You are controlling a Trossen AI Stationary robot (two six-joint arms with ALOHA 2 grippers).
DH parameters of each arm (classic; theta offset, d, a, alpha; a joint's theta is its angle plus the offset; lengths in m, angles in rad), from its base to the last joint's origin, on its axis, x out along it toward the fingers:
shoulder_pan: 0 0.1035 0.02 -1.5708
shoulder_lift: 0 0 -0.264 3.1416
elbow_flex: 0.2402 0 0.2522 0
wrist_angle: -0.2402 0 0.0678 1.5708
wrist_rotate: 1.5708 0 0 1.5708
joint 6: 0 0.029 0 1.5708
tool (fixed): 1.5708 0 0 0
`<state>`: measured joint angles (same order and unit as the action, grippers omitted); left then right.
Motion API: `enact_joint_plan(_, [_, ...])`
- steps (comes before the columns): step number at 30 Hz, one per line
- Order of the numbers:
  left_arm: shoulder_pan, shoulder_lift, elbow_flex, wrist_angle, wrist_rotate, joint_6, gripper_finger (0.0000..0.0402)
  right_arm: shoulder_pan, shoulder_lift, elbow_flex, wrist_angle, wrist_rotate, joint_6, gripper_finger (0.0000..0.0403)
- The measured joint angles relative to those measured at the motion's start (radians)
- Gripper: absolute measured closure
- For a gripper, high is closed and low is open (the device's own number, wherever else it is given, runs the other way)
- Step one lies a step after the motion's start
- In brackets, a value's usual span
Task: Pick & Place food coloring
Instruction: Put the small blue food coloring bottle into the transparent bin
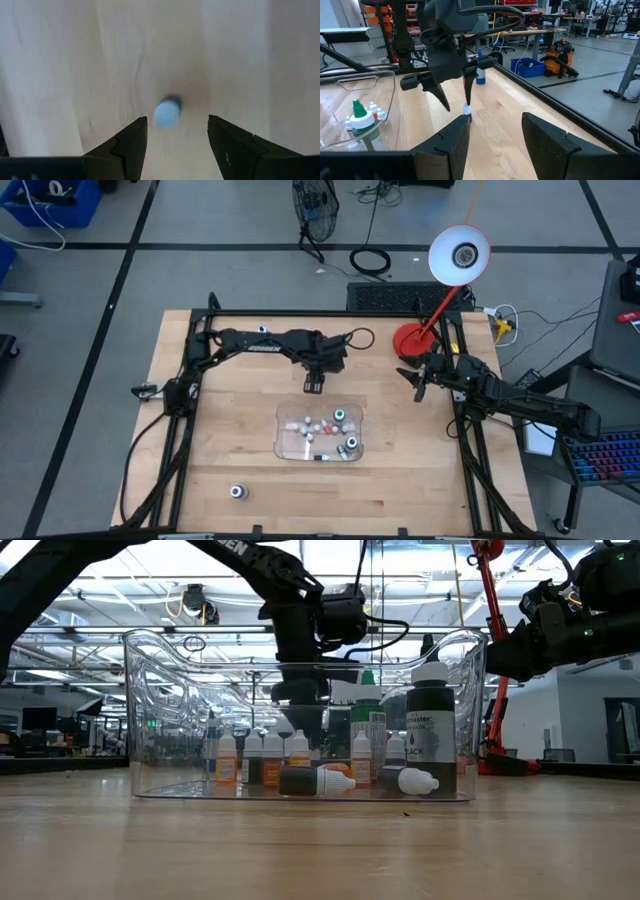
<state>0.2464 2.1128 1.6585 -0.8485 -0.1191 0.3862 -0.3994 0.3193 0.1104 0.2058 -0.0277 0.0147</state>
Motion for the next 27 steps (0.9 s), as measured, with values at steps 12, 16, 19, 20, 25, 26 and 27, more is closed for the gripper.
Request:
enact_joint_plan(12, [0.019, 0.005, 0.000, 0.046, 0.084, 0.017, 0.0192, 0.000, 0.000, 0.000, 0.000, 0.000, 0.000, 0.0232])
enact_joint_plan(16, [0.031, 0.005, 0.000, 0.047, 0.111, -0.007, 0.0192, 0.000, 0.000, 0.000, 0.000, 0.000, 0.000, 0.0232])
enact_joint_plan(19, [0.036, 0.005, 0.000, 0.049, 0.127, -0.014, 0.0192, 0.000, 0.000, 0.000, 0.000, 0.000, 0.000, 0.0232])
enact_joint_plan(20, [0.036, 0.005, 0.000, 0.051, 0.127, -0.015, 0.0192, 0.000, 0.000, 0.000, 0.000, 0.000, 0.000, 0.0232])
enact_joint_plan(25, [0.035, 0.005, 0.000, 0.066, 0.129, -0.028, 0.0192, 0.000, 0.000, 0.000, 0.000, 0.000, 0.000, 0.0232])
enact_joint_plan(26, [0.036, 0.007, 0.000, 0.066, 0.126, -0.029, 0.0192, 0.000, 0.000, 0.000, 0.000, 0.000, 0.000, 0.0232])
enact_joint_plan(27, [0.036, 0.014, 0.000, 0.068, 0.123, -0.029, 0.0192, 0.000, 0.000, 0.000, 0.000, 0.000, 0.000, 0.0232])
